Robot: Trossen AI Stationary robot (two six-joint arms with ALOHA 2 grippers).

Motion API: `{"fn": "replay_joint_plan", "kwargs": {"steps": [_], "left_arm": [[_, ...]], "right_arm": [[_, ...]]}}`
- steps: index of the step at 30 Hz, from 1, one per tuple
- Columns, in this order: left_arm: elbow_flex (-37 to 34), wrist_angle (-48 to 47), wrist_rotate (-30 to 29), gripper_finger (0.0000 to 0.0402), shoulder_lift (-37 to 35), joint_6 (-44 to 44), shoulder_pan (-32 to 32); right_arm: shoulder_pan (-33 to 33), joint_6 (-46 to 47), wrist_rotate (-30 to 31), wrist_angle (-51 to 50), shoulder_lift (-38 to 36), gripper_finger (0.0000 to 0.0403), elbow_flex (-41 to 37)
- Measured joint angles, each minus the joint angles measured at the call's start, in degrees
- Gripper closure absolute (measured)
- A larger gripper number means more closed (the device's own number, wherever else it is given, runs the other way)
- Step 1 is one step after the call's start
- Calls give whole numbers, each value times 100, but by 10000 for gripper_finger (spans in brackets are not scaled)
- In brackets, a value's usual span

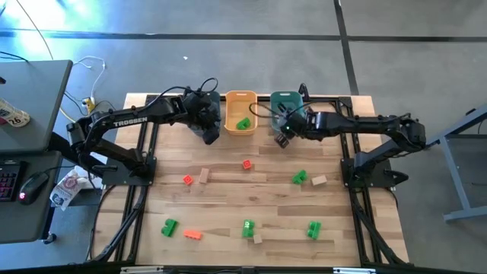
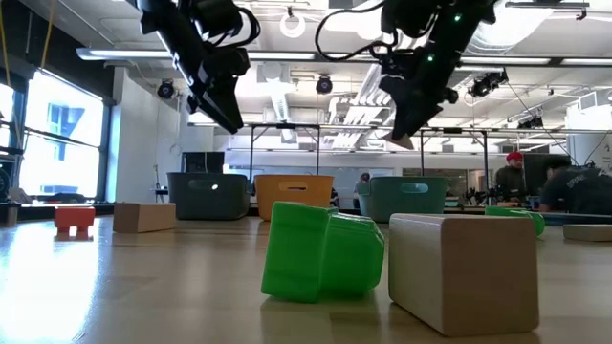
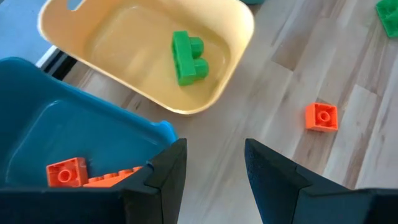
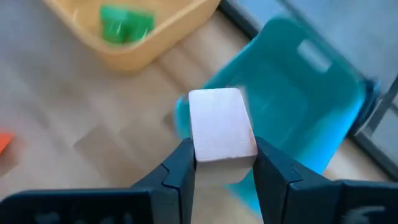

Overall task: Sort & place blocks by color
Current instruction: Put the brown block into the green bin

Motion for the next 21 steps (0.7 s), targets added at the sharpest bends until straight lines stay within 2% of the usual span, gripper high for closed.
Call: {"fn": "replay_joint_plan", "kwargs": {"steps": [10,21], "left_arm": [[0,-113,0,255,0,0,-405],[0,-1052,2,255,0,-415,-844]], "right_arm": [[-745,-622,3,369,130,303,-22],[-1119,-763,-570,462,936,303,-29]]}}
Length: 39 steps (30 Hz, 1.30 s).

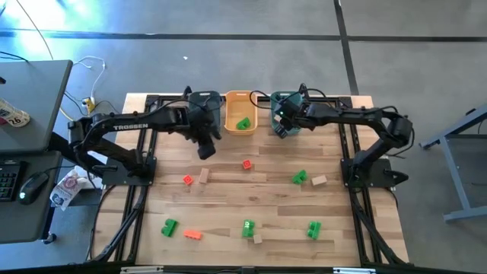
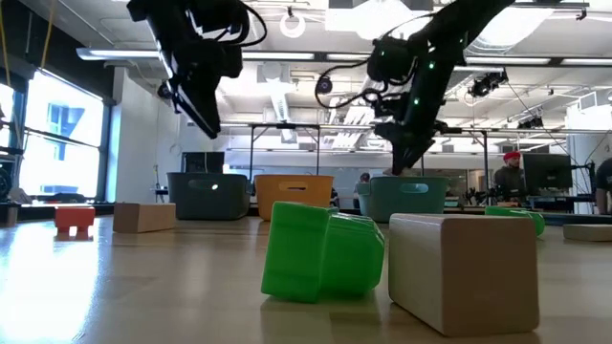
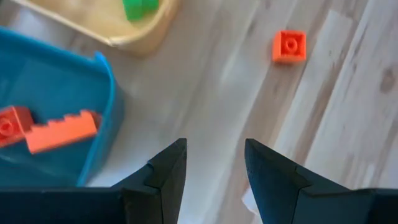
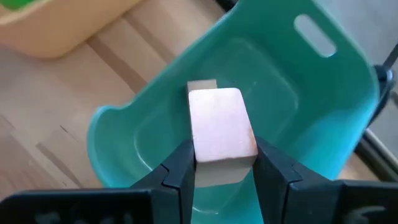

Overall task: Sort & place blocks by color
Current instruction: Put the brown block into the green bin, then put the orange game piece into the blue bin

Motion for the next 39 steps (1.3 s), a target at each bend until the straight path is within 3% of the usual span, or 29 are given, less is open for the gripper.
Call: {"fn": "replay_joint_plan", "kwargs": {"steps": [14,24,33,39], "left_arm": [[0,-423,0,255,0,-875,-675],[0,-1034,24,255,0,-1962,-1202],[-1,-1265,731,255,0,-2191,-1610],[0,-1282,745,255,0,-2203,-2115]], "right_arm": [[-304,123,-384,-48,339,302,0],[-323,101,-417,-46,339,218,0],[-321,96,-393,-48,297,208,0],[-307,138,-393,-44,131,207,88]]}}
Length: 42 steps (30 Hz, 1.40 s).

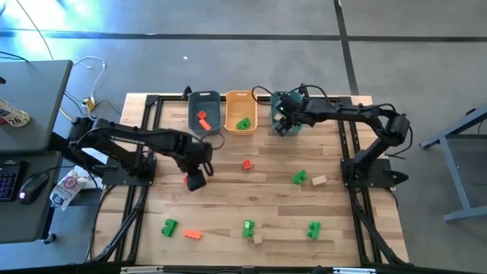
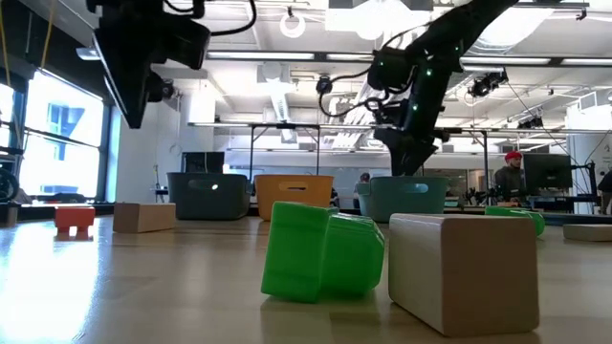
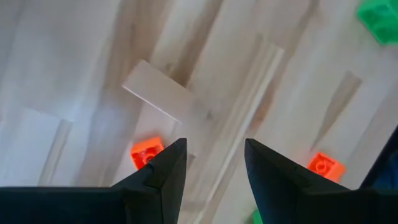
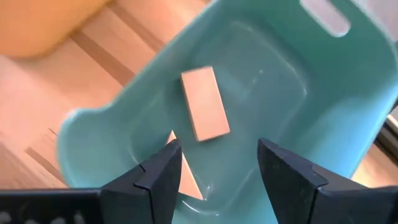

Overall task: Sort & place blocks by color
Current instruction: Put the orange game piece into the blue bin

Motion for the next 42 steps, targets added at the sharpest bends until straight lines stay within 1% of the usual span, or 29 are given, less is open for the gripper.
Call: {"fn": "replay_joint_plan", "kwargs": {"steps": [7,17,21,24,28,33,39,42], "left_arm": [[-2,4,-44,254,0,-159,-637],[-2,16,-61,251,0,-588,-1581],[-2,88,-42,236,0,-662,-1990],[-2,355,-44,220,0,-874,-2259],[-2,789,-52,209,0,-889,-2618],[-2,1033,-469,212,111,-1059,-3095],[-2,1158,-744,213,347,-1267,-3504],[-2,1232,-778,213,491,-1395,-3617]], "right_arm": [[44,61,-31,2,-70,206,258],[372,155,-43,-2,-74,206,528],[489,155,-42,4,-74,206,563],[567,157,-41,-3,-74,206,563],[646,205,67,-2,-74,206,563],[729,219,68,-6,-74,206,563],[807,214,63,-7,-74,206,563],[804,228,52,-14,-74,206,563]]}}
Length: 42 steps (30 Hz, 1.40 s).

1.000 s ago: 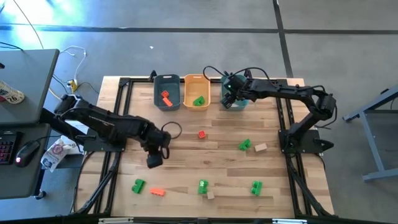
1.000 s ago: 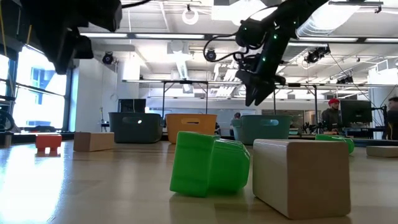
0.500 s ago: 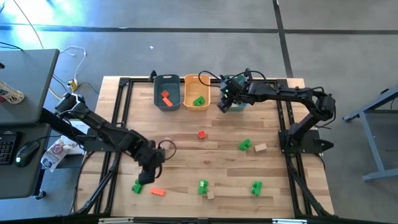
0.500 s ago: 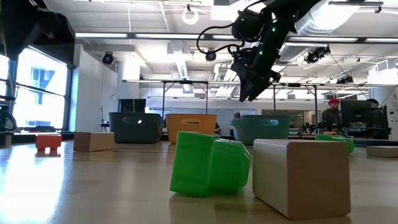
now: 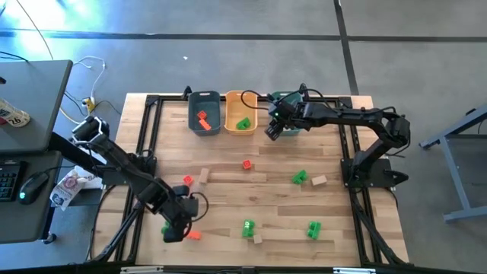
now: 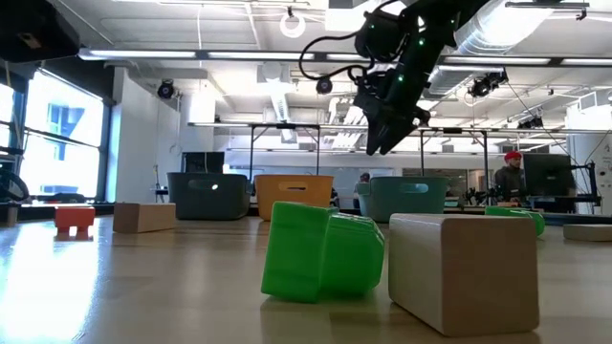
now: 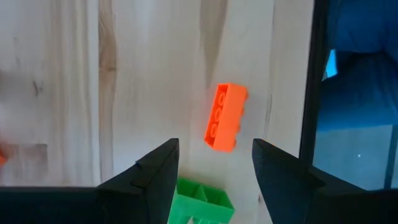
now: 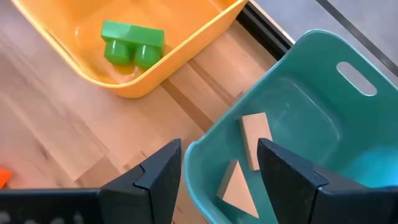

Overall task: Sort & place blocks by color
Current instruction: Put the orange game piece into the blue bin

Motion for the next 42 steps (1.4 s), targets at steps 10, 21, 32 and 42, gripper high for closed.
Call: {"fn": "replay_joint_plan", "kwargs": {"steps": [10,21,32,42], "left_arm": [[-1,269,1,213,709,-245,-284],[-2,743,74,213,1411,-391,-530],[-1,980,10,213,2027,-511,-643],[9,958,-225,259,2080,-540,-667]], "right_arm": [[0,15,-10,-38,0,206,0],[-2,-9,11,-34,0,206,0],[-2,69,-32,-38,0,206,0],[173,78,-244,-38,0,206,-2]]}}
